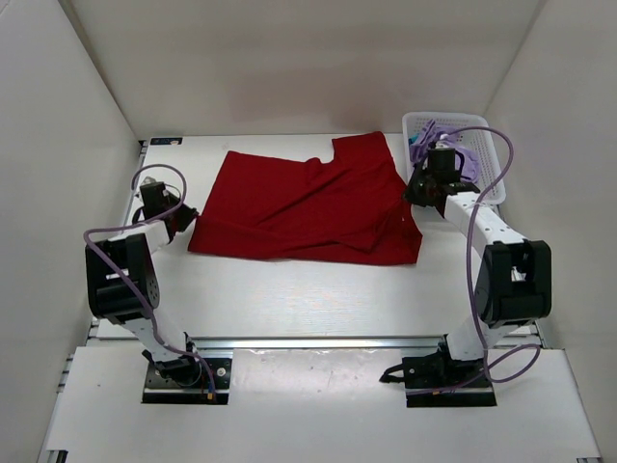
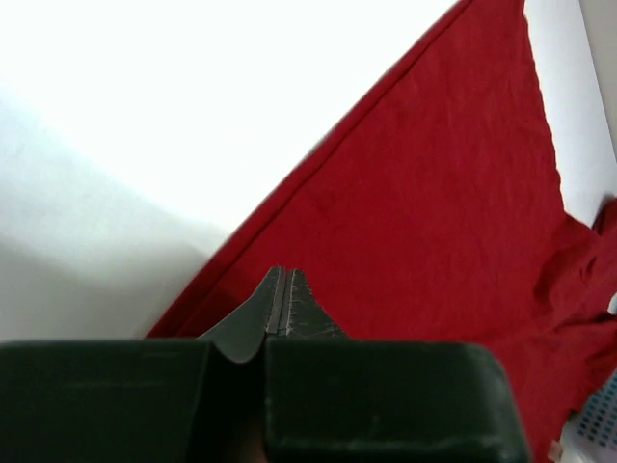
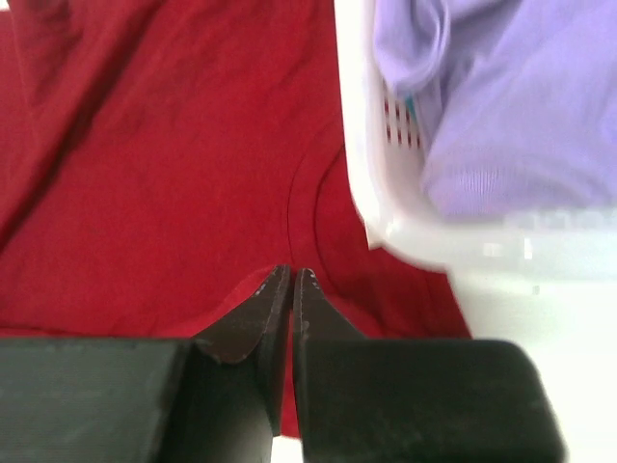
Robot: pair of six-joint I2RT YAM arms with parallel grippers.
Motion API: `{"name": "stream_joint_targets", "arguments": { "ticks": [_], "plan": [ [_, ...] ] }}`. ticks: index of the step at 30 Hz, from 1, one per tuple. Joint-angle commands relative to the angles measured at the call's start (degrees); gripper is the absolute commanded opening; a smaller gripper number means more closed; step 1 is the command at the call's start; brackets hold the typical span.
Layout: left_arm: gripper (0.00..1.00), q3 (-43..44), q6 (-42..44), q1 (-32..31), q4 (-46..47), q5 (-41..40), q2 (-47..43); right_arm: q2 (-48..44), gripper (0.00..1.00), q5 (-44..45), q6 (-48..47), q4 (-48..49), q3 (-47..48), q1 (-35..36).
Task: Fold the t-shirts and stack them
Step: Fold the flattened tshirt in 1/3 of the way
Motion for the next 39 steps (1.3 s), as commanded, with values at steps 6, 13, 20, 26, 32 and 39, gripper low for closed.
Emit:
{"name": "stream_joint_targets", "arguments": {
  "ticks": [6, 13, 20, 26, 32, 39],
  "plan": [
    [0.02, 6.7, 2.2, -1.6, 1.0, -2.3, 5.6, 5.7, 0.00, 2.4, -1.8, 2.5, 5.4, -1.3],
    [0.38, 3.8, 0.9, 1.0, 2.6, 2.3, 1.4, 5.2, 0.21, -0.7, -1.6, 3.0, 8.5, -0.3],
    [0.40, -5.6, 2.2, 3.8, -1.0, 3.4, -12.7, -6.2, 0.34, 1.0, -0.7, 1.1, 5.1, 2.8],
    [0.38, -20.9, -0.1, 7.1, 1.4, 4.2, -20.3, -20.2, 0.00, -1.2, 3.6, 7.2, -12.1, 7.4],
    [0.57, -23.2, -1.3, 6.7, 3.9, 5.1, -17.5, -29.3, 0.11, -3.0, 4.8, 8.0, -23.7, 13.7],
    [0.54, -22.2, -6.0, 4.0, 11.3, 5.8, -12.5, -37.5, 0.23, -3.7, 8.4, 10.0, -38.5, 15.7]
  ]
}}
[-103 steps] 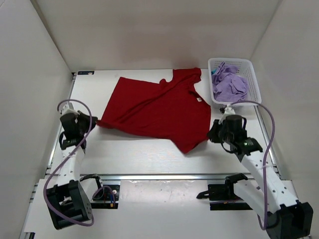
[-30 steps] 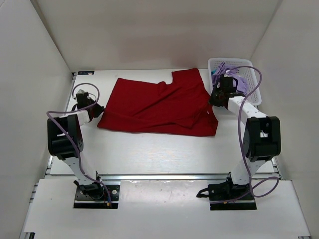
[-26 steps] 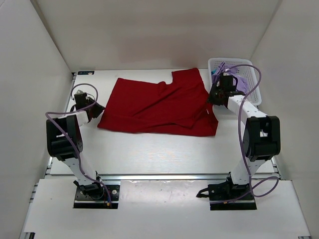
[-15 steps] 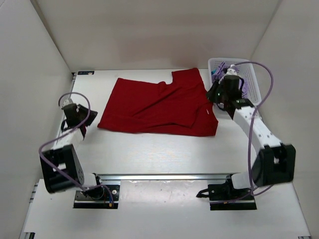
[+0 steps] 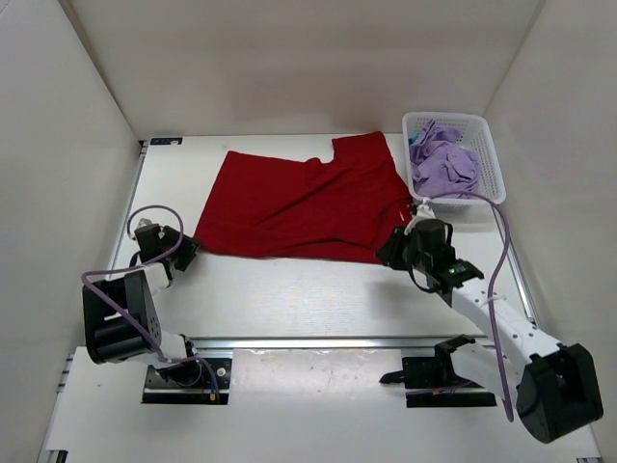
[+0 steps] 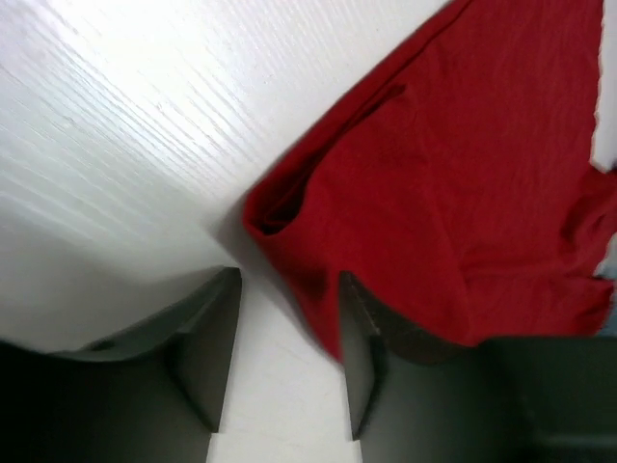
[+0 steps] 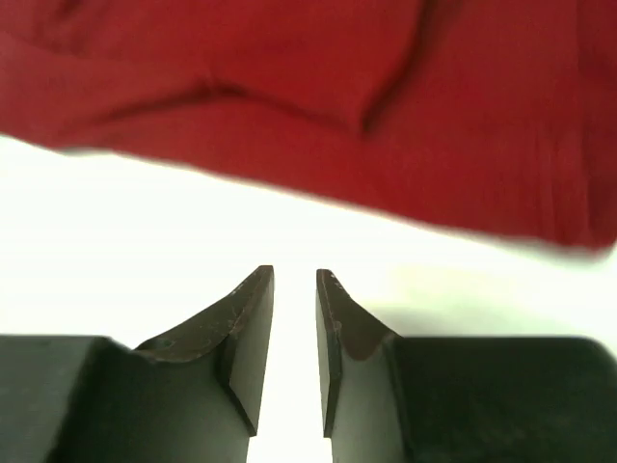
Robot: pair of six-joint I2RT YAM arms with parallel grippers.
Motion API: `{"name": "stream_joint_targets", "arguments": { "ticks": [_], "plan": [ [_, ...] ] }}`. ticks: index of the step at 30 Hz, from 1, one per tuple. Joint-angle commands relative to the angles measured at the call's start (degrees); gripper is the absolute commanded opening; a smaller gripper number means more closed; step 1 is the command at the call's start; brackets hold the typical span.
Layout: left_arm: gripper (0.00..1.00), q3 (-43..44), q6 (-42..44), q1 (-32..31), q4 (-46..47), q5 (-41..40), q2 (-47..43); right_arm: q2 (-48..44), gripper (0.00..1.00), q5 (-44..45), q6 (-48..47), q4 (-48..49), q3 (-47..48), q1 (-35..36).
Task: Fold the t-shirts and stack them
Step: Fold the flattened tshirt in 1/3 of the way
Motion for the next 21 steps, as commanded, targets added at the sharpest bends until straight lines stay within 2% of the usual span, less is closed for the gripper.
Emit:
{"name": "stream_joint_targets", "arguments": {
  "ticks": [1, 2, 4, 6, 10, 16, 18, 21],
  "plan": [
    [0.42, 1.2, -2.9, -1.3, 4.5, 1.5, 2.5, -3.9, 0.23, -0.2, 3.6, 4.4, -5.2, -0.7],
    [0.36, 1.9, -2.9, -1.4, 4.8, 1.9, 4.1, -4.1, 0.24, -0.6, 4.1, 4.9, -7.9, -1.9],
    [0.11, 3.3, -3.6, -0.5, 4.7, 3.1, 6.1, -5.0, 0.26, -1.3, 6.4, 6.0, -11.8, -6.4],
    [0.00, 2.7, -3.6, 0.0, 5.1, 3.8, 5.7, -4.8, 0.28, -1.1, 7.1, 7.3, -13.2, -10.2],
    [0.00, 2.9, 0.3, 1.7, 0.4, 1.9, 2.7, -1.2, 0.39, -2.3, 8.2, 11.2, -13.6, -17.5],
    [0.00, 2.7, 0.8, 3.3, -1.1, 3.4, 1.5, 9.3, 0.43, -0.6, 7.4, 15.0, -10.3, -16.9],
    [0.00, 2.5, 1.1, 3.1, -1.9, 2.4, 1.3, 11.3, 0.41, -0.5, 7.4, 16.5, -9.7, -17.2],
    [0.00, 0.9, 1.3, 3.3, -2.1, 2.8, 1.0, 14.4, 0.29, -1.5, 7.9, 20.2, -9.6, -18.6]
  ]
}}
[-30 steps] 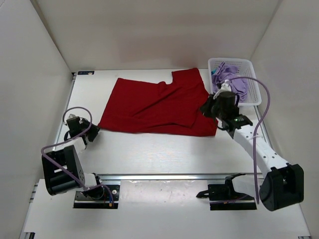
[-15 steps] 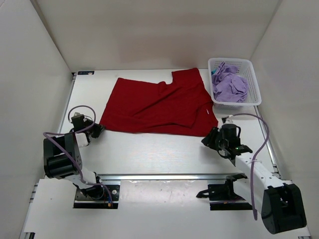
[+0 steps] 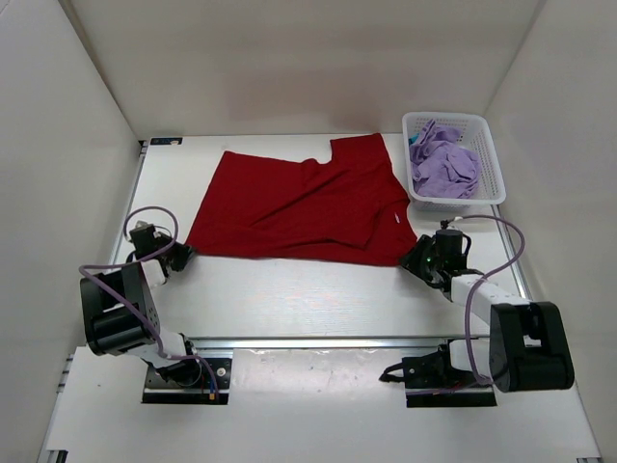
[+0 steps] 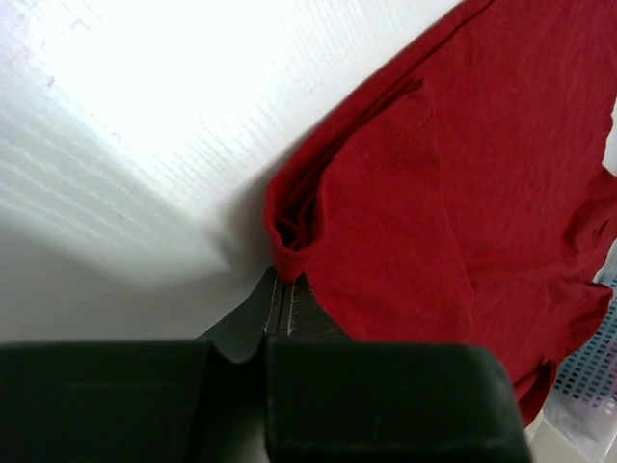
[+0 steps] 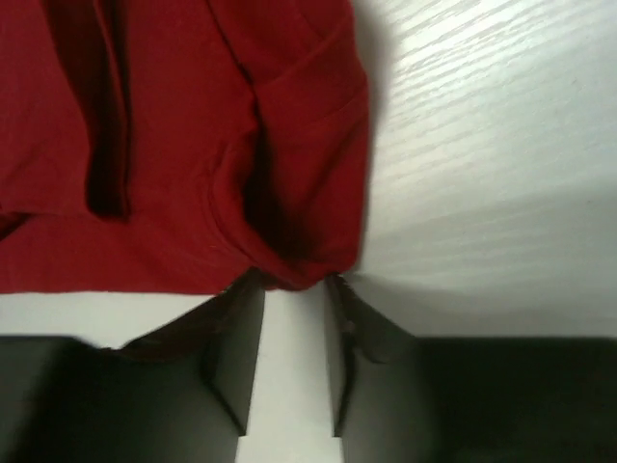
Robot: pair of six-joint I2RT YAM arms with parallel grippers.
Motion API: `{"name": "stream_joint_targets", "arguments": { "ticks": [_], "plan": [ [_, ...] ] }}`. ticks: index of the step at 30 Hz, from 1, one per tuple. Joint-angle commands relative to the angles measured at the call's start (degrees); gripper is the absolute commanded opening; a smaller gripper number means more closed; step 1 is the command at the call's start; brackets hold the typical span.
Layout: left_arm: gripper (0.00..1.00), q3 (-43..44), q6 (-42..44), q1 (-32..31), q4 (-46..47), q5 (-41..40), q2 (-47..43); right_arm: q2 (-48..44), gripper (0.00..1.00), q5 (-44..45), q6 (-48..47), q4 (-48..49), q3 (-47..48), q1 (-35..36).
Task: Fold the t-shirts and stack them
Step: Fold the flattened tshirt in 1/3 of the way
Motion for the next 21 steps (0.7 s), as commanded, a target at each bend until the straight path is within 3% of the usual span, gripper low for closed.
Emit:
{"name": "stream_joint_targets", "arguments": {
  "ticks": [1, 2, 4, 10, 17, 20, 21],
  "plan": [
    [0.00, -0.5, 1.7, 0.3, -1.9, 0.1, -2.9, 3.2, 0.25, 1.0, 0.6, 5.2, 1.7, -0.9],
    [0.00, -1.0, 2.0, 0.7, -2.4, 0.3, -3.1, 4.0, 0.11, 0.9, 0.7, 5.4, 1.9, -0.8],
    [0.00, -1.6, 2.5, 1.8, -3.7, 0.1, -4.2, 4.0, 0.00, 1.1, 0.8, 4.1, 1.9, -1.0],
    [0.00, -5.2, 5.6, 8.4, -12.2, 0.0, -12.6, -9.7, 0.00, 0.8, 0.6, -5.1, -4.0, -2.2],
    [0.00, -12.6, 7.0, 8.0, -20.9, -0.7, -28.1, -30.2, 0.00, -3.2, 3.6, -20.4, -11.6, -3.5],
    [0.19, -12.9, 8.5, 8.5, -24.3, -1.2, -33.0, -35.4, 0.00, -0.4, 8.3, -24.5, -11.3, 1.0],
    [0.27, -11.7, 8.4, 7.8, -25.4, -2.7, -33.3, -36.5, 0.08, 0.5, 7.6, -25.9, -11.2, 0.6]
  ]
}}
